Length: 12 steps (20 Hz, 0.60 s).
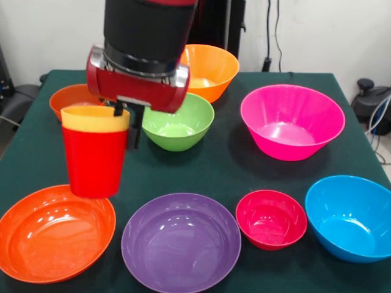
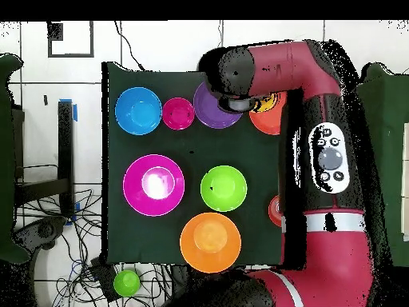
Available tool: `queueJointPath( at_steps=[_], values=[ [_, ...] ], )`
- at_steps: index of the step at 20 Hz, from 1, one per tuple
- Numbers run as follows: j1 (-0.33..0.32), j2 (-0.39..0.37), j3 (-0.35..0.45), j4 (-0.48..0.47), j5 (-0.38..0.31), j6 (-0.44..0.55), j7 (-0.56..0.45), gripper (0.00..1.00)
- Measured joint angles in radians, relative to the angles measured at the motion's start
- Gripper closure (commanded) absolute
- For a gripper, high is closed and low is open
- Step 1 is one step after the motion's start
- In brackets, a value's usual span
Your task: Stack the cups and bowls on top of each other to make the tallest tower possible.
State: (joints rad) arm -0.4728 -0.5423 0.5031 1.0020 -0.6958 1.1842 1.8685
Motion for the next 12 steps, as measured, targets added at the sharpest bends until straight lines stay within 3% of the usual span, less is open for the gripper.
queueJointPath(
  at_steps=[12],
  values=[
    [0.034,0.149,0.001,-0.127,0.009,0.000,0.000,1.00]
  ],
)
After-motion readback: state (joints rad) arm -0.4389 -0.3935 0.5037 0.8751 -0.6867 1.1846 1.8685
